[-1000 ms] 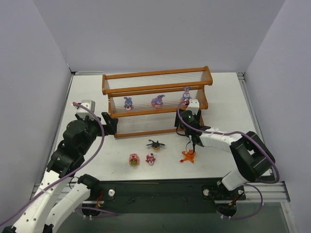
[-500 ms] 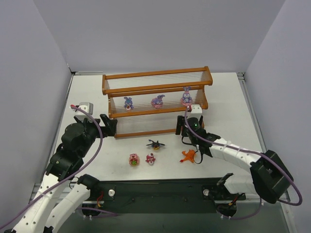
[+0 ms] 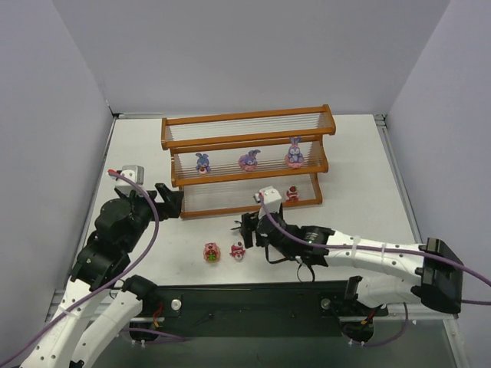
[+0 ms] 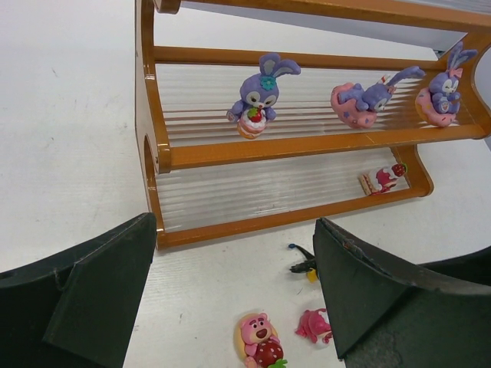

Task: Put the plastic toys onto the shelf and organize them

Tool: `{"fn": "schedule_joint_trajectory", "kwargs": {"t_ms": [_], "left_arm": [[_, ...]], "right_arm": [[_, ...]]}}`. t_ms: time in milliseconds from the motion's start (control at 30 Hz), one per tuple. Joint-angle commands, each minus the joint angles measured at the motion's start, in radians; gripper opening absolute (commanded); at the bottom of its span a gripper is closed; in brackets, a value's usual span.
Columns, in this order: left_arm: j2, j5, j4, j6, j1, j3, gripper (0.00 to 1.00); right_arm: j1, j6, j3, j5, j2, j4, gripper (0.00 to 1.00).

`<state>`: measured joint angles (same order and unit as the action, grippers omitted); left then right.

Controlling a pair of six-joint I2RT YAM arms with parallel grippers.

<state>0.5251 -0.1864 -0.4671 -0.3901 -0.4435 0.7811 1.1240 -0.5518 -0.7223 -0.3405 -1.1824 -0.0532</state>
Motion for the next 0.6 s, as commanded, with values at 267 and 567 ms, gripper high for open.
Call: {"fn": "schedule_joint_trajectory", "kwargs": {"t_ms": [267,567], "left_arm": [[-0.040,0.079,-0.059,-0.003,0.003,0.047,0.93],[-0.054,0.088,-0.090,0.020,0.003,0.057,0.93]], "right_arm": [[0.223,-0.250,-0.163,-0.147,-0.356,0.072,0.65],[0.234,-0.250,-0.215,-0.195,-0.474,0.079,0.50]]}}
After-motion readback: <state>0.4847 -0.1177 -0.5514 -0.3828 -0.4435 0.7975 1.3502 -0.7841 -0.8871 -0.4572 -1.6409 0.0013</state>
